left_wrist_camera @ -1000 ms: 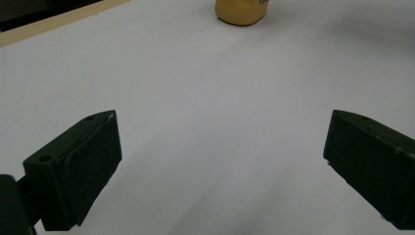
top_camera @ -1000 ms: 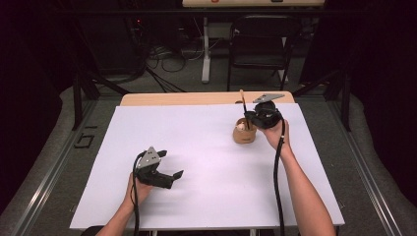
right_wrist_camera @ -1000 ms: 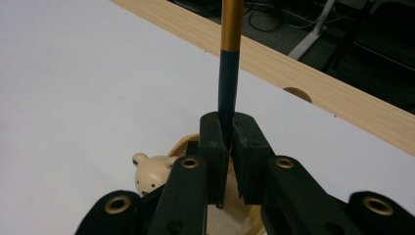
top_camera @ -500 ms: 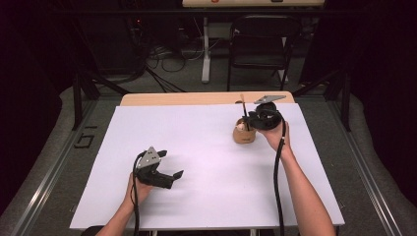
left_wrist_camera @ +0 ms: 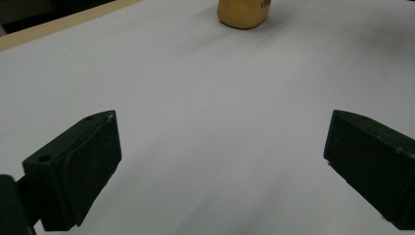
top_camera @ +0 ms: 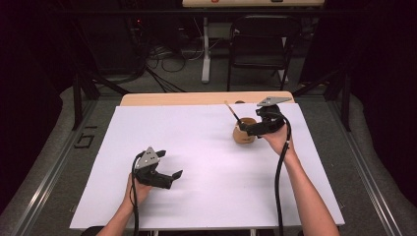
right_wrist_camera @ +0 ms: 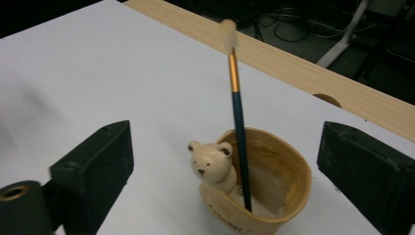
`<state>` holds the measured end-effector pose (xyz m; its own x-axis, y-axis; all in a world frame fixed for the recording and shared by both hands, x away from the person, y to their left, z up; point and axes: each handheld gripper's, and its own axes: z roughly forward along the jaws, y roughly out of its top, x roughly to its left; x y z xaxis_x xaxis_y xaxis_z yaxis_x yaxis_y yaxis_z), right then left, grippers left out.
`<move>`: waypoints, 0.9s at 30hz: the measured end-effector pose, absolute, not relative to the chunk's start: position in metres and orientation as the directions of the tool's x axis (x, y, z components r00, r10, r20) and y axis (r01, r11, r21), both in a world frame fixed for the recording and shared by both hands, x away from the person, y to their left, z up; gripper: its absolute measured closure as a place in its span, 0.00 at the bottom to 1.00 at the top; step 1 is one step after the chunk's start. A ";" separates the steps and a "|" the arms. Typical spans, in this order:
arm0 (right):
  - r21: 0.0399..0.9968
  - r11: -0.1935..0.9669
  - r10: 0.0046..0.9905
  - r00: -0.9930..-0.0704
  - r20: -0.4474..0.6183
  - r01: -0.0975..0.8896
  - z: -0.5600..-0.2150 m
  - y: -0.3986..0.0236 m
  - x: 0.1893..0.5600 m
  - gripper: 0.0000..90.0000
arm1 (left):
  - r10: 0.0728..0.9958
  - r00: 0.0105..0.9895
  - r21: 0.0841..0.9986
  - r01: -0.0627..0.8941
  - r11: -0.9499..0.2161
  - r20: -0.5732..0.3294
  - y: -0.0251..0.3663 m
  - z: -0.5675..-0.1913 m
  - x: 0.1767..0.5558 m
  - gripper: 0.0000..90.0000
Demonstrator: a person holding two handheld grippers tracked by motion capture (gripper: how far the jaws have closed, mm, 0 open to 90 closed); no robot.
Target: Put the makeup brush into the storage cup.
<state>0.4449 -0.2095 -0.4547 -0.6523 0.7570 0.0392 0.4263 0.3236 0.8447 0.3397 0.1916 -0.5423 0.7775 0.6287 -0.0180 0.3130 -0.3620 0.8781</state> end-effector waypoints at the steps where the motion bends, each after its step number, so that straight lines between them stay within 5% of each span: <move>1: 0.847 0.326 0.753 -0.657 0.037 0.421 -0.455 -0.209 0.444 0.05 | 0.632 0.775 0.879 0.312 -0.360 -0.017 0.193 -0.542 0.340 0.01; 27: 0.913 0.307 0.720 -0.693 -0.039 0.268 -0.464 -0.211 0.381 0.00 | 0.615 0.787 0.918 0.268 -0.292 -0.034 0.206 -0.533 0.332 0.00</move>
